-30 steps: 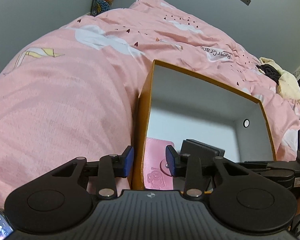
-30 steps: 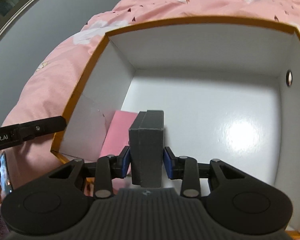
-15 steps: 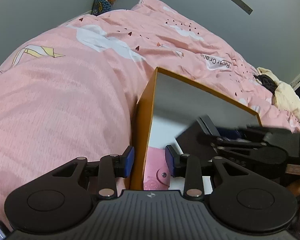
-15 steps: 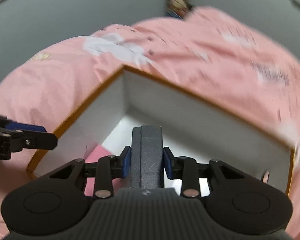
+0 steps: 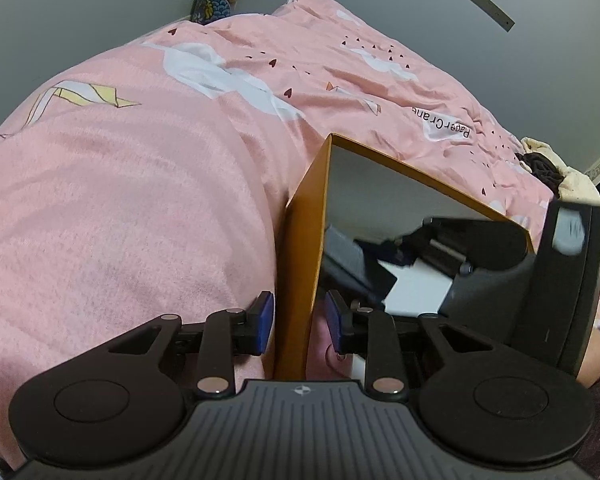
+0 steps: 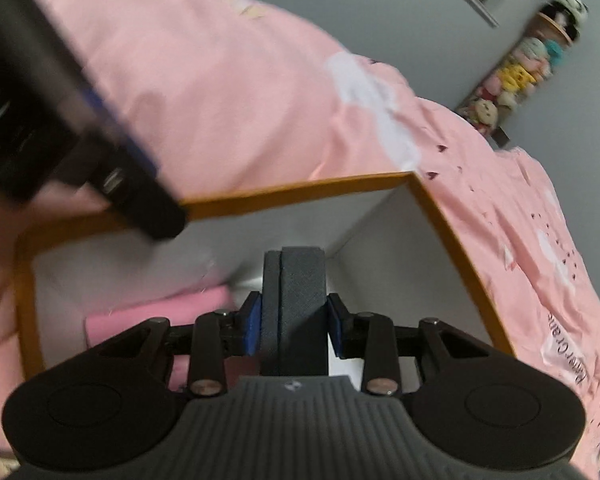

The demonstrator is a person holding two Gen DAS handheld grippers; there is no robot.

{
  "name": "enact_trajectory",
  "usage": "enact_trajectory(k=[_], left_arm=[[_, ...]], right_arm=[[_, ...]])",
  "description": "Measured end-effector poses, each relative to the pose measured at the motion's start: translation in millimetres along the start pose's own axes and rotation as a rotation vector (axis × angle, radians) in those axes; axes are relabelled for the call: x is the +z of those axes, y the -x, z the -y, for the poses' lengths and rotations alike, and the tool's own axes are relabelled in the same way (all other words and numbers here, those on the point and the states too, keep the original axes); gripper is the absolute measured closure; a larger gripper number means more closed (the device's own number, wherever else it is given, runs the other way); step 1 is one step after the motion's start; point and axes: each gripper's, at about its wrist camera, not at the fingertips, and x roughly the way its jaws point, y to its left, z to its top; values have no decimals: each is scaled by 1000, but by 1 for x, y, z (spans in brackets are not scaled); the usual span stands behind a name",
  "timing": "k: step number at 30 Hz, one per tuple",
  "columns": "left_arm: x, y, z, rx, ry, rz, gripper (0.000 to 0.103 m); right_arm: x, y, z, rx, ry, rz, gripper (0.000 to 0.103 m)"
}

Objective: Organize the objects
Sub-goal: 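Lower the dark gray box into the orange box and open the right tool, then withdraw both tools from the box back toward the pile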

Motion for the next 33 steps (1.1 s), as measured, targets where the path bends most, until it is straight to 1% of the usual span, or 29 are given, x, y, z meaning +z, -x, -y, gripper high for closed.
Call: enact_trajectory(k=[1,3,4,5,6,7,9,12,13,15,16,17,20,23,24,26,27,30,31,33], left_arm=[[0,0,0,2,-1,0,71],[-1,-1,1,10,-11,-2,71],[-2,-2,2,12,-15,-2,71],[-2,-2,2,9,-18,-3,71],[-3,-2,3,4,-19,-5,71],[-3,-1,3,0,-19,-6,71],[-4,-2,3,1,-20,-8,71],[-5,-2,3,-2,-19,-11,71],[-5,-2,3,-4,-19,-12,71],[-5,-2,3,-4,-18,-14,71],[-5,-2,3,-2,-18,-14,71],[-6,-2,3,-2,-19,-15,71],[-6,-2,3,-2,-19,-16,71],[-7,-3,2,-2,-16,-17,71],[-7,-3,2,-1,-16,-18,71],[-7,-3,2,-3,-14,-20,71],[-6,-4,1,-4,-12,-21,71],[-6,-4,1,-3,-13,-21,71],[-5,-4,1,-3,-13,-21,71],[-5,-4,1,-5,-14,-22,71]], right_arm=[[-3,1,-2,5,13,-10,66],[-6,1,-2,19,13,-35,55],[-8,2,-1,18,0,-48,40],[-9,2,0,9,-20,-61,30],[-10,3,3,-1,-53,-77,27],[-10,3,5,8,-89,-95,26],[-12,2,15,63,-213,-136,26],[-22,-1,36,172,-432,-190,26],[-25,-2,43,197,-484,-195,27],[-30,-5,52,215,-548,-201,36],[-32,-6,55,215,-567,-203,46],[-33,-8,58,215,-583,-206,54],[-34,-12,63,219,-604,-200,59],[-29,-14,62,224,-594,-186,64],[-26,-16,60,227,-583,-179,64],[-23,-16,56,202,-539,-176,66],[-16,-20,58,193,-517,-176,66],[-20,-27,55,188,-493,-190,68],[-21,-30,54,191,-495,-199,71],[-23,-33,55,198,-522,-208,71]])
